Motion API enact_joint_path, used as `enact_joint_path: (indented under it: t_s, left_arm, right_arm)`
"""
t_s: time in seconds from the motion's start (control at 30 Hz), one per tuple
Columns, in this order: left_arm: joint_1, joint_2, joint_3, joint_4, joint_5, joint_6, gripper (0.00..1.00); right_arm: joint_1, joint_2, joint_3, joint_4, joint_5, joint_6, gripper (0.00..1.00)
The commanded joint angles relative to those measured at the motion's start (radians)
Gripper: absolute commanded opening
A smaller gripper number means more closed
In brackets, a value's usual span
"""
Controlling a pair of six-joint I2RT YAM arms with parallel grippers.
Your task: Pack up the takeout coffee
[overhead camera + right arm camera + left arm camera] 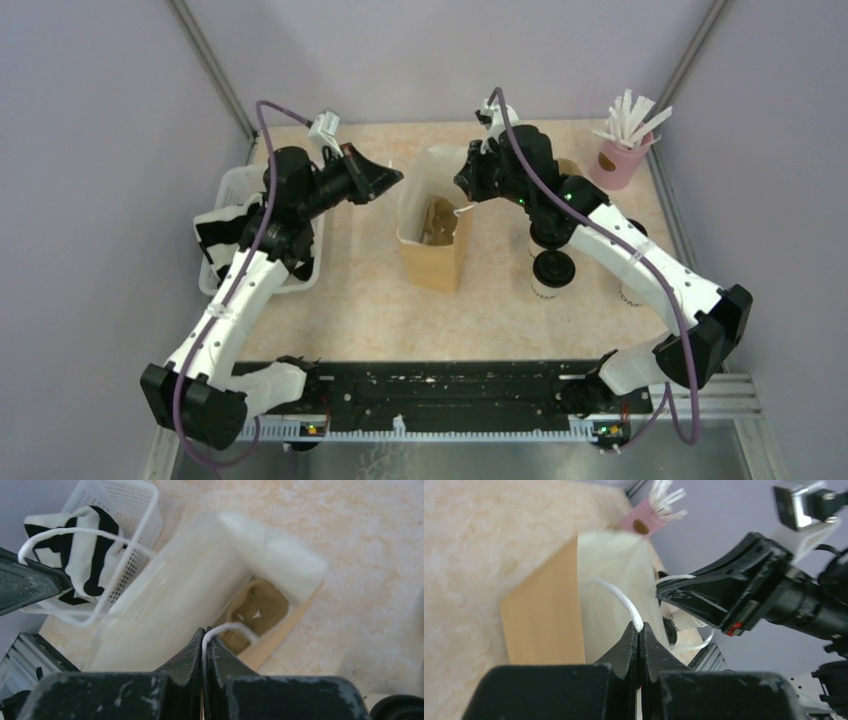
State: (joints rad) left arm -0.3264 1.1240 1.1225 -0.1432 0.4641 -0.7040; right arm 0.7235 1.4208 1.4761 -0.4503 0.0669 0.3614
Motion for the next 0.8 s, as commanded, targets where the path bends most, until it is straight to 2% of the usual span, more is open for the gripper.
enact_joint_path:
  t_s: [0.0, 0.07, 0.13, 0.23, 0.37, 0.5, 0.6, 0.67, 0.77]
  left_arm:
    - [-0.007, -0.08, 0.088, 0.244, 0.076, 0.067, 0.0]
    - [-0.007, -0.098, 0.062, 0.379, 0.102, -0.02, 0.0]
    - [-0.008, -0.072, 0.13, 0.416, 0.143, -0.075, 0.0]
    - [-0.013, -0.028, 0.275, 0.31, 0.126, -0.008, 0.0]
    - [-0.012, -0.027, 0.306, 0.174, 0.014, 0.054, 0.0]
    - [-0.013, -0.048, 0.176, 0.063, -0.021, 0.008, 0.0]
    - [-0.01, -0.079, 0.035, -0.035, -0.067, -0.001, 0.0]
    - [-0.006, -0.079, 0.022, -0.14, -0.128, -0.004, 0.0]
    - [-0.004, -0.046, 0.078, -0.257, -0.149, 0.055, 0.0]
  right_arm:
    - [-0.007, -0.08, 0.112, 0.112, -0.05, -0.133, 0.0]
    - [-0.006, -0.069, 0.176, 0.095, -0.065, -0.152, 0.0]
    - [-0.006, -0.066, 0.251, 0.075, -0.096, -0.148, 0.0]
    - [-0.006, -0.1, 0.247, 0.107, -0.12, -0.12, 0.0]
    - [-0.006, -0.138, 0.159, 0.079, -0.076, -0.022, 0.0]
    - [-0.006, -0.189, 0.004, 0.072, -0.072, 0.031, 0.0]
    - [-0.015, -0.239, -0.213, 0.16, 0.035, 0.014, 0.02]
    - [-0.043, -0.217, -0.234, 0.129, -0.007, 0.028, 0.02]
    - [-0.043, -0.186, -0.198, 0.094, -0.097, 0.015, 0.01]
